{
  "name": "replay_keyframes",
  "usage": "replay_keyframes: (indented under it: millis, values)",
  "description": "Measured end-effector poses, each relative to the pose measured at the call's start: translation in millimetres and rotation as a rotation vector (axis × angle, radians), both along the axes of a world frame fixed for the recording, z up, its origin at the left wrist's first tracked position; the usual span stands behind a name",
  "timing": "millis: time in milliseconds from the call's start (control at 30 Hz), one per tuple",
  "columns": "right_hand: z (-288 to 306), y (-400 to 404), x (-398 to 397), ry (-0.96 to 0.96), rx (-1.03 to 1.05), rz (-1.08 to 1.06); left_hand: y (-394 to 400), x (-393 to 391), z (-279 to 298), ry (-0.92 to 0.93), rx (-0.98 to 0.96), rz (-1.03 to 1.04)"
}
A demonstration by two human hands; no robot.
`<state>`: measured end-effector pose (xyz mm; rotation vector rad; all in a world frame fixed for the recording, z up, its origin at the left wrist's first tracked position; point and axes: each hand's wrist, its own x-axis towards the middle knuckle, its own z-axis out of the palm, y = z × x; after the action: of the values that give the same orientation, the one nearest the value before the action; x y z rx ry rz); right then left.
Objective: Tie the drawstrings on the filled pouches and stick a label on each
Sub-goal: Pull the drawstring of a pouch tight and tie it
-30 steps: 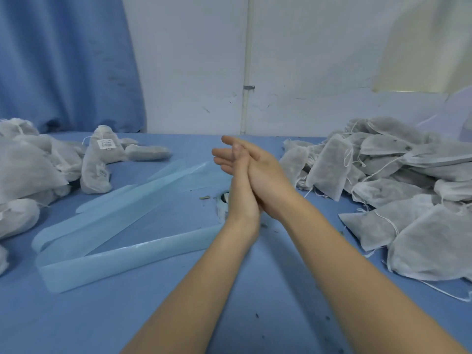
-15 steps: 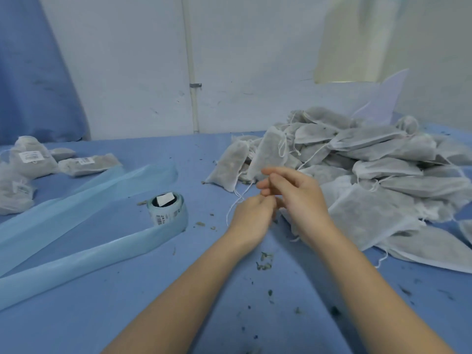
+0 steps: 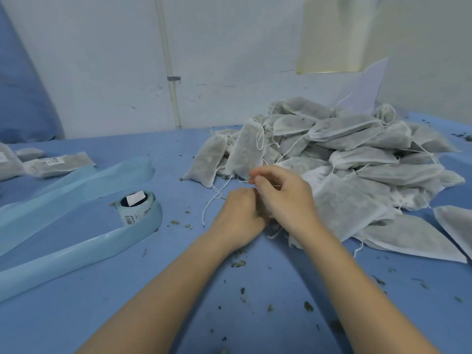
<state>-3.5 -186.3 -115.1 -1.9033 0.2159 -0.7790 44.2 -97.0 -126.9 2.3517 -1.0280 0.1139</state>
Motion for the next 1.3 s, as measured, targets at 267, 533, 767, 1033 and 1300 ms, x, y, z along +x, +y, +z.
replay_keyframes:
  millis: [267,533,767,1033,1300]
  values:
    - [-11.7,12.3,4.8,0.152,-0.514,0.063,69.9,22.7,2.4,0.032,0.047,0.149]
    - [-18.3,4.5,6.9,0.259,-0.422,-0.010,105.3,25.6,-3.4,0.122,-0.036,0.253]
    - [-16.7,3.9,8.6,0.305,-0.289,-0.070,100.5,20.2,2.0,0.160,-0.008,0.245]
    - [-8.0,21.3,7.9,0.240,0.062,0.106,63.5,0.5,18.1,0.018,-0.065,-0.057]
    - [-1.6,21.2,10.9,0.108,0.338,0.045,64.9,6.7,15.2,0.142,-0.246,-0.054]
